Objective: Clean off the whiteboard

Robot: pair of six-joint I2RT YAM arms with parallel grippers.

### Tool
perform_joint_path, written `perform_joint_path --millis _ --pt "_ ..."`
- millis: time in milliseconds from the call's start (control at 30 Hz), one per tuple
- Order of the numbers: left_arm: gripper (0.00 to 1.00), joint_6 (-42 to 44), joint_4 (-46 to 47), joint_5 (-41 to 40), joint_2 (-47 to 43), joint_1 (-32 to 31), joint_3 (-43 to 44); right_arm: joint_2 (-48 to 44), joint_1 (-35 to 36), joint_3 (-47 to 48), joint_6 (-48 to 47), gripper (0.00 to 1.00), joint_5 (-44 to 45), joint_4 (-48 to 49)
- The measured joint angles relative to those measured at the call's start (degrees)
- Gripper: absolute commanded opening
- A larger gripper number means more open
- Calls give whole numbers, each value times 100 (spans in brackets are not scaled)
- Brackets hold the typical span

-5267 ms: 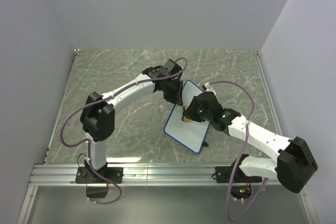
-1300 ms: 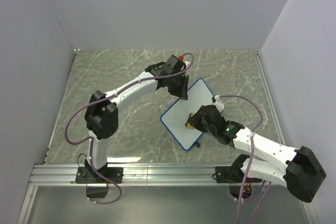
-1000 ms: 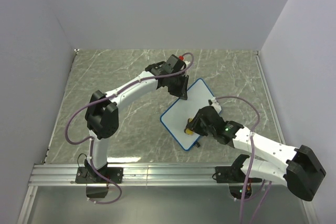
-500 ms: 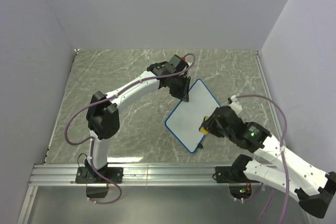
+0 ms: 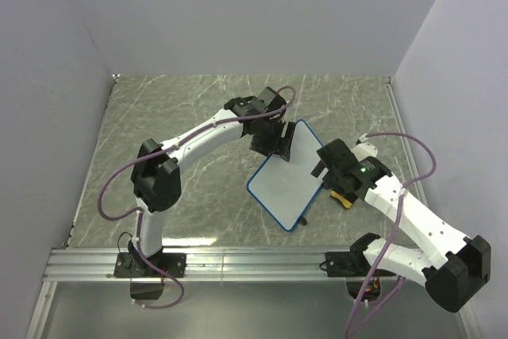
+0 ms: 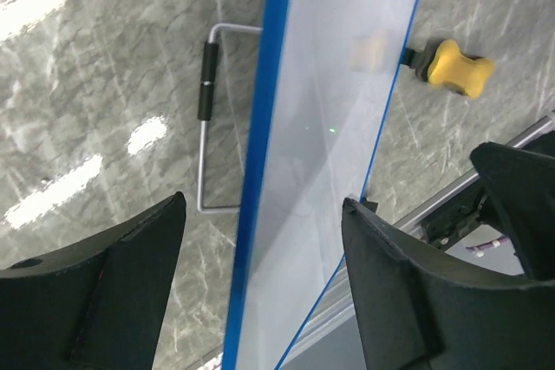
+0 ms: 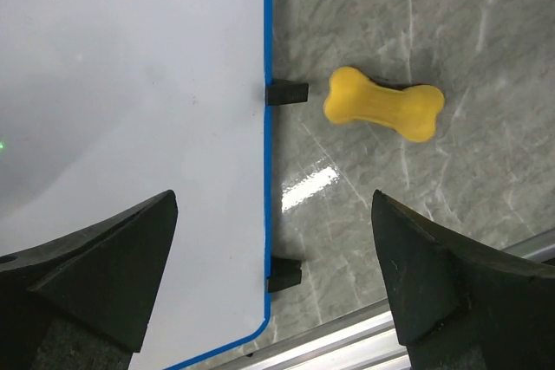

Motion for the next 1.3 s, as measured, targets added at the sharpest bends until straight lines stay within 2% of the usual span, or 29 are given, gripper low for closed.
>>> perform_joint_path --millis 233,367,533,733,867,1067,1300 --pt "82 -24 -310 -144 -81 4 402 -284 -11 -55 -155 100 -81 81" --pt "85 -46 -339 -197 -254 76 678 -968 -11 -225 -529 100 -345 603" --pt "89 -118 -273 -442 -809 376 485 -1405 -11 -170 -1040 100 -640 1320" --pt "88 -369 55 -1703 -2400 758 -872 -898 -11 435 -1491 100 -916 1648" --pt "88 -549 221 -2361 -3421 1102 -1757 -789 -11 479 -1650 100 -1034 1816" --pt "88 -599 369 -2634 -4258 1543 -3023 -822 -11 407 -1864 100 -1150 2004" --pt "89 -638 546 -2636 -4798 1541 -3595 -960 -11 407 -2264 100 -1106 2050"
